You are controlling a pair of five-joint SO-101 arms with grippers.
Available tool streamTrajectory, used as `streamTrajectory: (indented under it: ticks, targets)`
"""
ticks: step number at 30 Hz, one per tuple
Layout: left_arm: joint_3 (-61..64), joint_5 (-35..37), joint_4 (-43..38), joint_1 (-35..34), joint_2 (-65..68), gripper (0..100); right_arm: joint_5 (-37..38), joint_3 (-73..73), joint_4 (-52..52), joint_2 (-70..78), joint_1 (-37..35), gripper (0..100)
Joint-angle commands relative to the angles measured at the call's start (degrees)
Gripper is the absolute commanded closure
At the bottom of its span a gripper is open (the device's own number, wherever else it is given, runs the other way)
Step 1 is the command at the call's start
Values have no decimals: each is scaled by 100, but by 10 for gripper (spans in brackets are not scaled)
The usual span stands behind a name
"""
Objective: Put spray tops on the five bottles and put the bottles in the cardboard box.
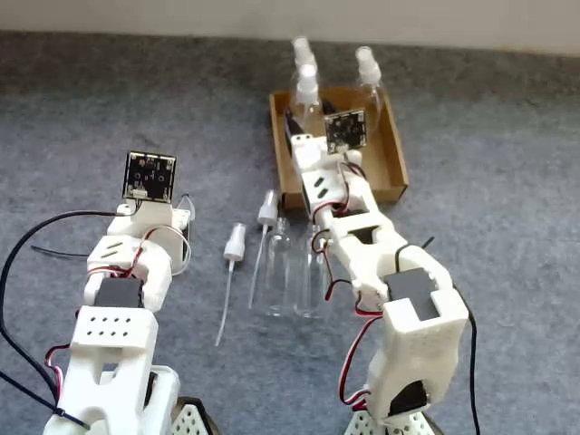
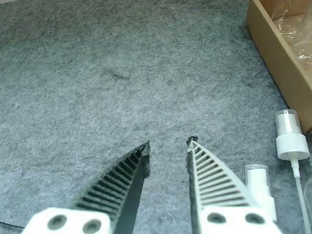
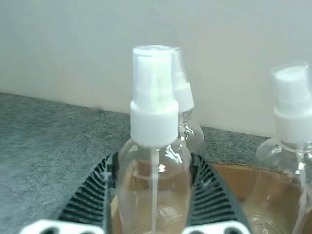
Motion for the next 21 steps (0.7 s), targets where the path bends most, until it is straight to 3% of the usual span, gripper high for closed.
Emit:
streamTrajectory:
  ticks: [1,21]
  targets:
    - [-31,44,-123,-31,-48,870,-264,-356,-136,-92,75,995]
    - [-31,44,-123,-31,-48,870,-246,-312,-136,-92,57,982]
